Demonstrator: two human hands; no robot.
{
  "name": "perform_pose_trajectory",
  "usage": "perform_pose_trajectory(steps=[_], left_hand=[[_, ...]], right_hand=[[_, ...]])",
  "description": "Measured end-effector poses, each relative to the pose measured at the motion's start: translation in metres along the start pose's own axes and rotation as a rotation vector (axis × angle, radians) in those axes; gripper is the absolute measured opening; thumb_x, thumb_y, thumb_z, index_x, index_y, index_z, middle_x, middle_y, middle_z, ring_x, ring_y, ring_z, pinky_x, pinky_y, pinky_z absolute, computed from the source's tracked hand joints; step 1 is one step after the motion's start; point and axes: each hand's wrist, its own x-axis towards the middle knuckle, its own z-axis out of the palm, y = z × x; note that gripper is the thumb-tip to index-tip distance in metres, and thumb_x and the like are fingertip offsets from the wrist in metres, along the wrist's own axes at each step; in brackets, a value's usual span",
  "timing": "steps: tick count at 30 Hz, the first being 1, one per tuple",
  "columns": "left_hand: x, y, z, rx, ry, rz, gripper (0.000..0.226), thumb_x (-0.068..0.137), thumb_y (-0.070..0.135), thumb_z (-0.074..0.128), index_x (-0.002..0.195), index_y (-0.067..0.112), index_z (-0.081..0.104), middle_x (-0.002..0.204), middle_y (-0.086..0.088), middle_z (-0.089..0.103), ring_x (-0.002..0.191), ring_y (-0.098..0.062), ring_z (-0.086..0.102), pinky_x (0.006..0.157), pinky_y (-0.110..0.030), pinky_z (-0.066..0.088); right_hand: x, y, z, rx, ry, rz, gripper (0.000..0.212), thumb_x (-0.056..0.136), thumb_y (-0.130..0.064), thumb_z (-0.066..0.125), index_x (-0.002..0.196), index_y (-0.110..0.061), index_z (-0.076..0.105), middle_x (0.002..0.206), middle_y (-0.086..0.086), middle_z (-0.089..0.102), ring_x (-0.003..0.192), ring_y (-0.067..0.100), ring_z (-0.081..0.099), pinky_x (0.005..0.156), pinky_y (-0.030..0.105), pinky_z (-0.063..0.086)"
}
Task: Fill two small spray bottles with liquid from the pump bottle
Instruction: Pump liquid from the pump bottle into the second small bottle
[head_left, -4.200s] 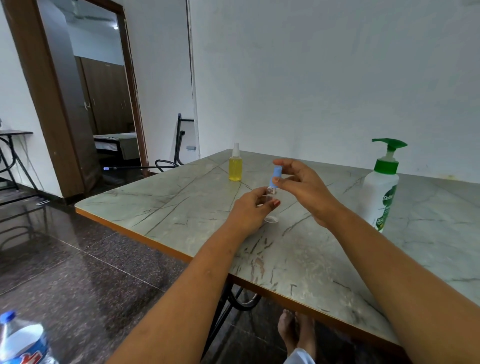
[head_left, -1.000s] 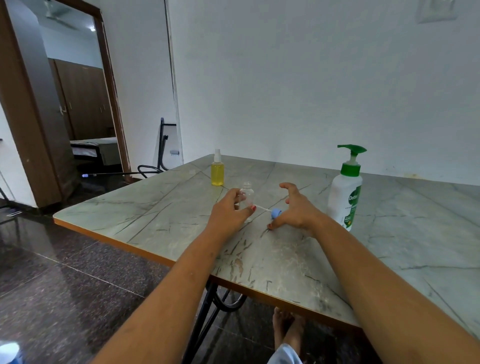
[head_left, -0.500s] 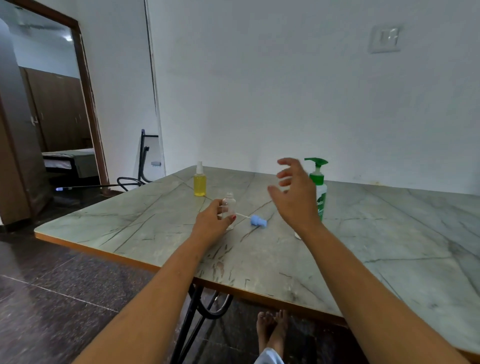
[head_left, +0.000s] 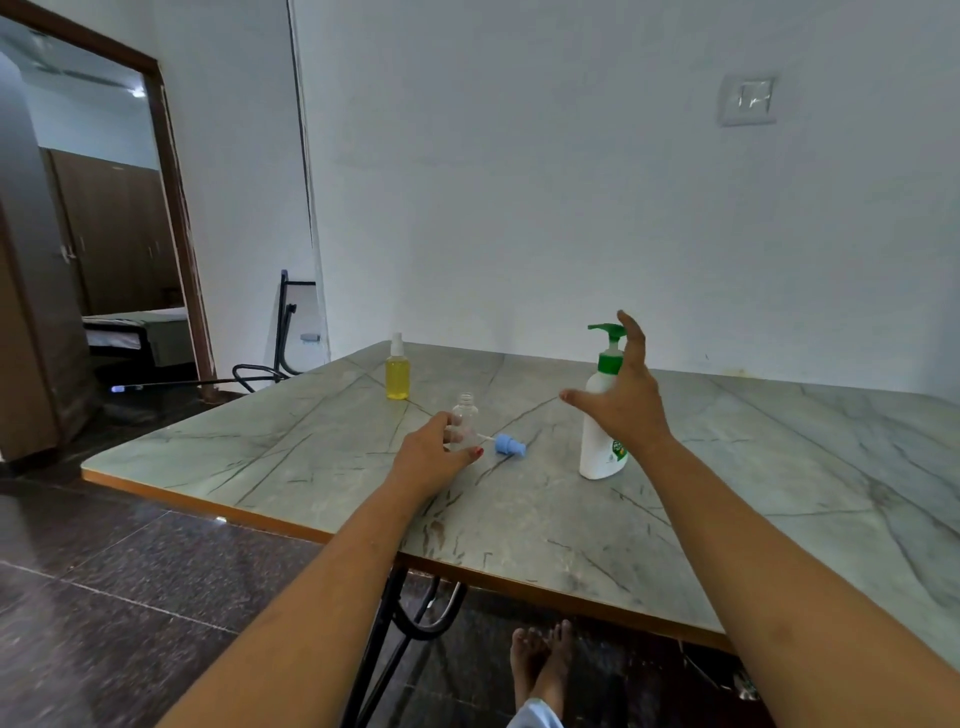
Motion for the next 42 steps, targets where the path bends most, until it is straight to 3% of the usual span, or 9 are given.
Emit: perform_pose_trajectory(steps=[3,7,11,16,21,26,31,34,42], left_hand=[[0.001,-0.001,-0.001,-0.027,0.011,0.016,0.049,0.084,0.033,0.067,0.126,0.017,0.047,0.128,-0.005,0.058,0.110,-0.021,0.056,0.096,-0.033,0.046],[0.003,0.000,0.000,-0.077,0.060,0.060,0.050,0.085,0.032,0.066,0.128,0.016,0.046,0.129,-0.006,0.056,0.107,-0.017,0.055,0.085,-0.023,0.044],[0.006,0.001,0.002,-0.139,0.086,0.075,0.051,0.086,0.030,0.065,0.131,0.016,0.045,0.130,-0.005,0.055,0.103,-0.013,0.052,0.085,-0.022,0.043],[0.011,0.001,0.007,-0.166,0.119,0.086,0.042,0.087,0.027,0.064,0.124,0.014,0.051,0.123,-0.006,0.060,0.102,-0.014,0.057,0.085,-0.021,0.045],[0.013,0.000,0.008,-0.168,0.121,0.083,0.040,0.086,0.028,0.066,0.122,0.016,0.053,0.120,-0.004,0.062,0.094,-0.010,0.055,0.079,-0.018,0.043],[0.017,-0.001,0.009,-0.175,0.116,0.086,0.040,0.085,0.025,0.068,0.121,0.016,0.054,0.117,-0.003,0.062,0.091,-0.009,0.056,0.070,-0.010,0.041],[0.022,-0.001,0.009,-0.189,0.097,0.085,0.041,0.083,0.023,0.069,0.121,0.016,0.055,0.116,-0.004,0.063,0.090,-0.009,0.057,0.071,-0.011,0.043],[0.024,-0.001,0.011,-0.192,0.093,0.087,0.041,0.083,0.024,0.070,0.121,0.016,0.054,0.117,-0.005,0.063,0.091,-0.009,0.056,0.064,-0.005,0.040],[0.025,-0.004,0.014,-0.220,0.113,0.116,0.042,0.083,0.024,0.070,0.121,0.017,0.054,0.117,-0.005,0.064,0.095,-0.012,0.059,0.081,-0.019,0.048]], right_hand=[[0.003,0.007,0.007,-0.005,0.018,-0.024,0.120,0.062,-0.017,0.086,0.142,-0.051,0.004,0.122,0.003,0.049,0.103,0.031,0.053,0.093,0.047,0.047],[0.005,0.013,0.013,0.038,0.050,-0.040,0.114,0.063,-0.003,0.074,0.142,-0.052,0.007,0.112,0.001,0.049,0.097,0.035,0.052,0.089,0.049,0.049],[0.007,0.011,0.019,0.029,0.032,-0.068,0.105,0.067,0.000,0.065,0.142,-0.047,0.009,0.112,0.003,0.047,0.099,0.032,0.046,0.085,0.037,0.040],[0.003,-0.007,0.032,-0.135,-0.215,-0.236,0.102,0.064,-0.004,0.064,0.142,-0.046,0.013,0.110,0.001,0.048,0.094,0.027,0.046,0.080,0.035,0.043],[0.001,-0.023,0.045,-0.275,-0.452,-0.286,0.103,0.062,-0.008,0.066,0.141,-0.046,0.011,0.093,-0.007,0.047,0.087,0.024,0.048,0.062,0.024,0.040],[0.003,-0.023,0.051,-0.347,-0.546,-0.288,0.102,0.064,-0.012,0.068,0.143,-0.043,0.012,0.097,0.002,0.052,0.074,0.019,0.050,0.059,0.020,0.038],[0.004,-0.017,0.054,-0.371,-0.553,-0.286,0.101,0.064,-0.014,0.071,0.139,-0.046,0.012,0.111,0.007,0.056,0.084,0.023,0.057,0.070,0.031,0.053],[0.004,-0.017,0.053,-0.380,-0.537,-0.301,0.099,0.064,-0.017,0.071,0.139,-0.046,0.013,0.112,0.006,0.057,0.083,0.022,0.057,0.069,0.030,0.052],[-0.002,-0.016,0.054,-0.501,-0.470,-0.375,0.099,0.070,-0.029,0.072,0.141,-0.049,0.006,0.115,0.001,0.056,0.087,0.018,0.051,0.075,0.035,0.054]])
